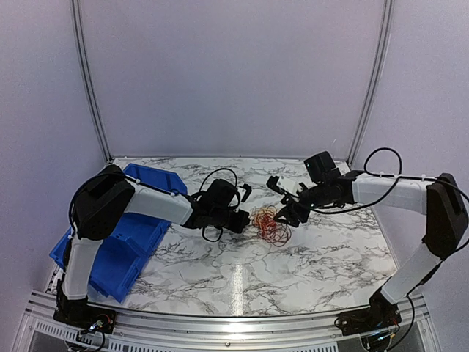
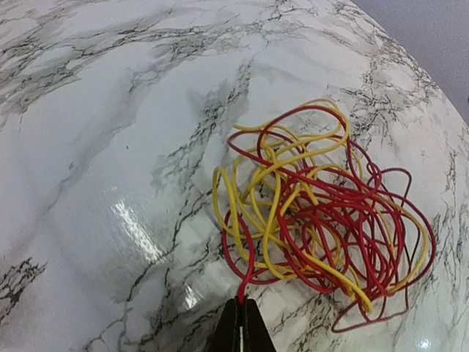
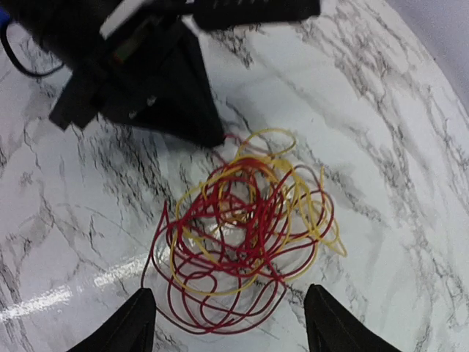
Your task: Untangle the cables
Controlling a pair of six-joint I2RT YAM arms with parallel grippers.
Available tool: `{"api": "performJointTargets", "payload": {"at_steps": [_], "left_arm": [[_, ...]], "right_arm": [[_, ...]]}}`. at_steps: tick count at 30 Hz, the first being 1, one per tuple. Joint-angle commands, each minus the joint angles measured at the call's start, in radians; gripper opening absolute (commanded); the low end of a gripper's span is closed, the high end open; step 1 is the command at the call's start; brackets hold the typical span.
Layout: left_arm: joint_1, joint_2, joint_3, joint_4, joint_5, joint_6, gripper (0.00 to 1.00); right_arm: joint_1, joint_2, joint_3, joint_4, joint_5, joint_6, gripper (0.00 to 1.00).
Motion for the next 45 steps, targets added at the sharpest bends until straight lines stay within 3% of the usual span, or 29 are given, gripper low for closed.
{"api": "performJointTargets", "payload": {"at_steps": [1,5,8,17,26,31,38,42,45], "left_arm": [[-0.036,-0.103,-0.087,0.07,0.039,-0.061,0.0],[-0.07,-0.165,-0.186,0.162,0.044,-0.162,0.0],[-0.101,-0.206,-0.236,0.192,0.008,-0.191,0.0],[-0.127,-0.353,-0.442,0.279,-0.068,-0.299,0.0],[-0.131,-0.513,-0.584,0.289,-0.138,-0.294,0.0],[-0.131,-0.713,-0.681,0.277,-0.211,-0.245,0.0],[-0.132,-1.108,-0.69,0.019,-0.456,-0.114,0.0],[-0.137,-1.301,-0.581,-0.225,-0.644,-0.005,0.0],[-0.139,-1.46,-0.529,-0.306,-0.752,0.056,0.0]], "right_arm": [[0.032,-0.002,0.128,-0.029,-0.058,0.012,0.78],[0.075,0.125,0.155,-0.019,-0.039,-0.005,0.89],[0.098,0.187,0.157,-0.014,-0.013,-0.009,0.88],[0.104,0.216,0.083,0.02,0.013,-0.059,0.67],[0.103,0.313,0.122,-0.048,0.048,-0.072,0.4],[0.1,0.323,0.128,-0.059,0.081,-0.072,0.28],[0.086,0.331,0.131,-0.065,0.093,-0.07,0.27],[0.08,0.334,0.136,-0.072,0.094,-0.071,0.27],[0.079,0.333,0.138,-0.074,0.099,-0.071,0.27]]}}
